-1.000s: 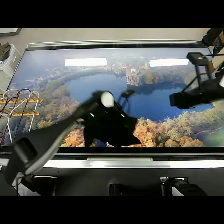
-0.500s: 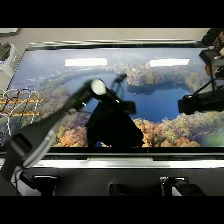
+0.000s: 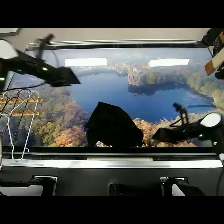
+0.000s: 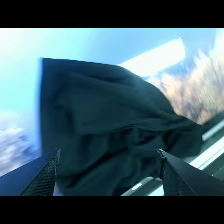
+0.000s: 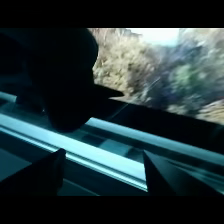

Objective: Fold the clothes and pants, and hang the long-sleeved shirts on hangers.

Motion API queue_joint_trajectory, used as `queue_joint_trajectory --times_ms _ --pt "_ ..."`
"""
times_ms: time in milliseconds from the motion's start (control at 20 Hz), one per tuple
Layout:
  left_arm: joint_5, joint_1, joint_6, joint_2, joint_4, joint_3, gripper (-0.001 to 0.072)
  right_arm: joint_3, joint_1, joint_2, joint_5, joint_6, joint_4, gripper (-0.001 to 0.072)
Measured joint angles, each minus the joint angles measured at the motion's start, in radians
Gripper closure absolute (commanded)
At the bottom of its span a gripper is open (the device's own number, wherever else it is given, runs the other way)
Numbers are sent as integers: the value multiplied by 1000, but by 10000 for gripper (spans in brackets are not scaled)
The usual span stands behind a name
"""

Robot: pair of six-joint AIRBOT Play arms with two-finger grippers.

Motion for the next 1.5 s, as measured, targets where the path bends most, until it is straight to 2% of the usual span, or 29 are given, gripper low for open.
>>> queue_joint_trajectory --times_ms 200,550,700,800,850,1050,1200,1500 --pt "-32 82 5 29 0 0 28 -135 -19 -102 -77 -80 194 150" --pt "-45 111 0 39 -2 0 28 -183 -10 -262 -217 -157 362 176" --pt "-45 114 -22 39 -1 0 28 -187 62 -334 -219 -173 400 362" --pt "-46 114 -32 39 -1 0 28 -187 113 -357 -246 -180 409 637" --pt "-46 115 -38 39 -1 0 28 -188 130 -365 -266 -182 412 679" --pt "-47 124 -40 41 -2 -35 28 -188 159 -356 -285 -187 439 681" --pt "-22 156 -10 46 -1 -175 29 -188 166 -291 -273 -164 445 681" --pt "174 193 161 43 -163 -605 29 -188 169 -121 -238 -92 430 680"
